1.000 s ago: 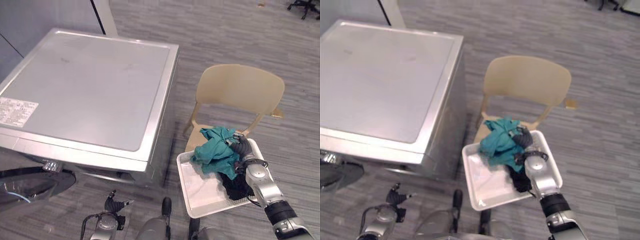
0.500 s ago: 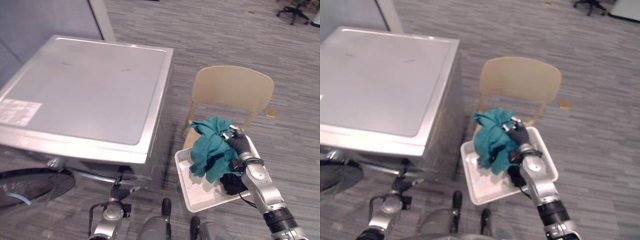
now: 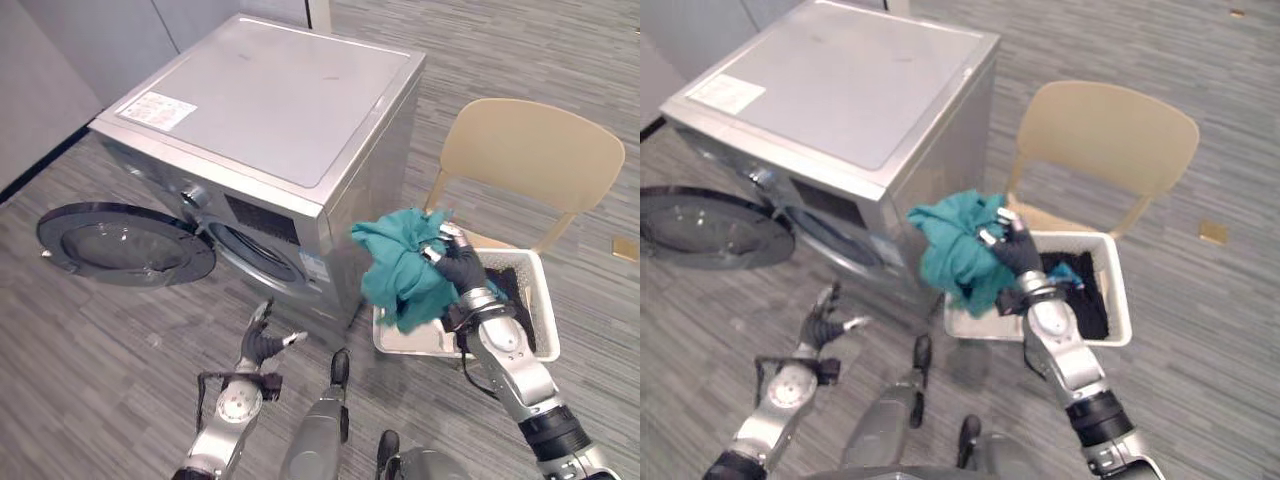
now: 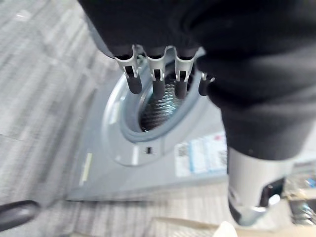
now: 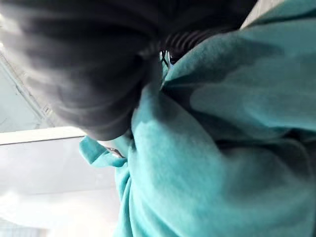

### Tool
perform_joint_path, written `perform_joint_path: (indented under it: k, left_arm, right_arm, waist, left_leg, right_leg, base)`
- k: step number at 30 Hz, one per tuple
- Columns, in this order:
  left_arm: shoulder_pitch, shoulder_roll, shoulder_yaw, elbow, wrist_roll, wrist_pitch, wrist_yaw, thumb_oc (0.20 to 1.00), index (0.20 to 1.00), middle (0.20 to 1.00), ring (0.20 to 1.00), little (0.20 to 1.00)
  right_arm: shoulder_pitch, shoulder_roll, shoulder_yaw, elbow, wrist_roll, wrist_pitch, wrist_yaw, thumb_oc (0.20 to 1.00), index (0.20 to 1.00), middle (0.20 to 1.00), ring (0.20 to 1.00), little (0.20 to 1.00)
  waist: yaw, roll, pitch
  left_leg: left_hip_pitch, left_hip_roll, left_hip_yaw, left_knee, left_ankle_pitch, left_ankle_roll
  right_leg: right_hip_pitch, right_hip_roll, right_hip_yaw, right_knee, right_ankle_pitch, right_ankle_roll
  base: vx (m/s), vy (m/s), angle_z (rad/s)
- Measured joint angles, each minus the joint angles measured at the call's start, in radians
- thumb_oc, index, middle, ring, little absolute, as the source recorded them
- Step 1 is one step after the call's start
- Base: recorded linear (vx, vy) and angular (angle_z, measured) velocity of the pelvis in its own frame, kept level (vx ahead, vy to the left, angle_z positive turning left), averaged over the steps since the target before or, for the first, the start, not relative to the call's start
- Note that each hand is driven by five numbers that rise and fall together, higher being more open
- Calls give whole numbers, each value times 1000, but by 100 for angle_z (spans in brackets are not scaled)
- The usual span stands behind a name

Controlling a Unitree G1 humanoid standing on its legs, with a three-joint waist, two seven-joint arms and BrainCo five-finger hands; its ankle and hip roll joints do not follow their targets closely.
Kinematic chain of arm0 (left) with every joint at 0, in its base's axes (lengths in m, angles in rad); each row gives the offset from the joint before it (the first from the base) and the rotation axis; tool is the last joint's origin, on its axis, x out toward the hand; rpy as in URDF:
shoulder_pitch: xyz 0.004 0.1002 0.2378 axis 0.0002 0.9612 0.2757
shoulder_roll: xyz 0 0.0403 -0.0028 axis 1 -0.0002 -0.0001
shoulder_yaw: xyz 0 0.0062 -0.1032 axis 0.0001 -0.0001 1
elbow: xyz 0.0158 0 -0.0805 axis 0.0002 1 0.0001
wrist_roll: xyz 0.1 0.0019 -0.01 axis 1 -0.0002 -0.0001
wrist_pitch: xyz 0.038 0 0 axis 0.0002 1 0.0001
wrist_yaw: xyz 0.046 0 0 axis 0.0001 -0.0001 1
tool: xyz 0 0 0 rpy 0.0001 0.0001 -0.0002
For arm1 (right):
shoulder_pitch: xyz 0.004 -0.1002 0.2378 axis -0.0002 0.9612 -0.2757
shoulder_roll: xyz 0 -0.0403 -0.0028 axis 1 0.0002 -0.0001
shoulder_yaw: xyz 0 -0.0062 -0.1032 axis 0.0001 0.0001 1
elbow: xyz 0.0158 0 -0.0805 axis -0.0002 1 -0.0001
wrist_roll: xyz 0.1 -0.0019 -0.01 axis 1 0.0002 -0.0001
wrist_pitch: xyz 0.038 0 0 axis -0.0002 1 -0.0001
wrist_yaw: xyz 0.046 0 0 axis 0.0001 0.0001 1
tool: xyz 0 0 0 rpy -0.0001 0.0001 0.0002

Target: Grab the laundry basket,head to the washer,open it,put in the laundry and shut it.

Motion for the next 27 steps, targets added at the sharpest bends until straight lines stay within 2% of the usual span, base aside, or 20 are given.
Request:
perform_joint_path:
  k: [2, 4, 6, 7, 9, 11, 14, 16, 17, 18, 19, 20, 21, 24, 27]
  left_arm:
    - [-62, 1, -26, -28, 4, -8, 3, 1000, 1000, 1000, 1000, 1000]
    - [-170, 8, -84, -49, 6, -20, 9, 1000, 1000, 1000, 1000, 1000]
    - [-250, 15, -157, -80, 16, -28, 8, 1000, 1000, 1000, 1000, 1000]
    - [-302, -15, -221, -99, 49, -48, 1, 1000, 1000, 1000, 1000, 1000]
    - [-329, -45, -256, -92, 57, -51, 4, 1000, 1000, 1000, 1000, 1000]
    - [-353, -52, -313, -64, 84, -42, 6, 1000, 1000, 1000, 1000, 1000]
    - [-362, -55, -357, -55, 84, -39, 7, 1000, 1000, 1000, 1000, 1000]
    - [-380, -50, -369, -52, 84, -40, 7, 1000, 1000, 1000, 1000, 1000]
    - [-384, -49, -375, -53, 84, -37, 9, 489, 489, 489, 489, 489]
    - [-407, -44, -392, -32, 84, -37, 15, 200, 200, 200, 200, 200]
    - [-413, -45, -400, -22, 84, -35, 19, 200, 200, 200, 200, 200]
    - [-414, -45, -402, -13, 84, -34, 23, 200, 200, 200, 200, 200]
    - [-414, -48, -403, 22, 84, -33, 27, 200, 200, 200, 200, 200]
    - [-409, -41, -405, 43, 84, -26, 27, 200, 200, 200, 200, 200]
    - [-344, -49, -383, 57, 82, -18, 34, 200, 200, 200, 200, 200]
  right_arm:
    - [-15, 1, 30, -43, 6, -2, 5, 200, 200, 200, 200, 200]
    - [-58, -1, 72, -63, 20, -19, 17, 200, 200, 200, 200, 200]
    - [-80, -9, 101, -100, 40, -20, 22, 200, 200, 200, 200, 200]
    - [-93, 5, 118, -117, 42, -33, 36, 200, 200, 200, 200, 200]
    - [-115, 13, 131, -108, 47, -32, 38, 200, 200, 200, 200, 200]
    - [-144, 40, 148, -85, 49, -28, 36, 200, 200, 200, 200, 200]
    - [-196, 92, 188, 5, 84, -27, 27, 200, 200, 200, 200, 200]
    - [-204, 108, 190, 27, 85, -27, 21, 200, 200, 200, 200, 200]
    - [-207, 121, 194, 36, 87, -28, 18, 200, 200, 200, 200, 200]
    - [-232, 133, 216, 89, 96, -27, 15, 200, 200, 200, 200, 200]
    - [-233, 140, 223, 101, 97, -26, 13, 213, 213, 213, 213, 213]
    - [-233, 147, 225, 111, 99, -27, 12, 589, 589, 589, 589, 589]
    - [-229, 159, 230, 147, 126, -26, 5, 1000, 1000, 1000, 1000, 1000]
    - [-222, 150, 246, 162, 129, -24, 0, 1000, 1000, 1000, 1000, 1000]
    - [-152, 142, 253, 162, 127, -13, 3, 1000, 1000, 1000, 1000, 1000]
  waist:
    - [-29, -13, -1]
    - [-68, -32, -3]
    - [-99, -34, -5]
    - [-127, -20, -13]
    - [-129, -10, -20]
    - [-117, -14, -22]
    - [-87, -16, -25]
    - [-84, -19, -28]
    - [-85, -22, -33]
    - [-84, -22, -41]
    - [-82, -22, -50]
    - [-85, -23, -55]
    - [-88, -22, -68]
    - [-90, -23, -71]
    - [-95, -22, -101]
  left_leg:
    - [29, -6, 4, 108, -42, -8]
    - [94, 14, 18, 189, -110, -23]
    - [168, 45, 42, 172, -139, -35]
    - [262, 67, 50, 7, -103, -13]
    - [303, 66, 46, -96, -79, -10]
    - [297, 42, 28, -120, -63, 3]
    - [293, -2, 18, -121, -50, 21]
    - [286, -18, -5, -122, -43, 31]
    - [283, -27, -6, -122, -41, 36]
    - [282, -34, -8, -124, -36, 43]
    - [282, -37, -8, -130, -33, 47]
    - [283, -39, -7, -133, -29, 52]
    - [287, -42, -3, -136, -26, 57]
    - [298, -42, 0, -140, -25, 58]
    - [333, -35, 1, -172, -20, 58]
  right_leg:
    - [15, -27, -24, -52, 40, 17]
    - [6, -55, -62, -87, 73, 34]
    - [16, -51, -92, -118, 93, 51]
    - [10, -41, -129, -119, 97, 57]
    - [-16, -37, -142, -99, 99, 63]
    - [-51, -66, -141, -66, 100, 75]
    - [-55, -107, -134, -53, 108, 117]
    - [-57, -112, -107, -51, 105, 138]
    - [-59, -110, -84, -51, 104, 141]
    - [-67, -100, -19, -41, 105, 143]
    - [-71, -99, -6, -42, 109, 145]
    - [-73, -99, 1, -42, 112, 147]
    - [-72, -100, 12, -46, 117, 150]
    - [-56, -98, 18, -64, 126, 162]
    - [-20, -88, 18, -95, 129, 166]
  base:
    - [-205, 61, 34]
    - [-118, 161, 54]
    - [-18, 153, 73]
    - [-46, 240, 71]
    - [-38, 171, 41]
    - [-37, 128, 24]
    - [-13, 96, 21]
    - [16, 99, 36]
    - [27, 55, 30]
    - [19, 44, 11]
    - [26, 49, -1]
    - [8, 19, -12]
    - [19, 11, -14]
    - [47, 3, -7]
    - [30, -12, -1]
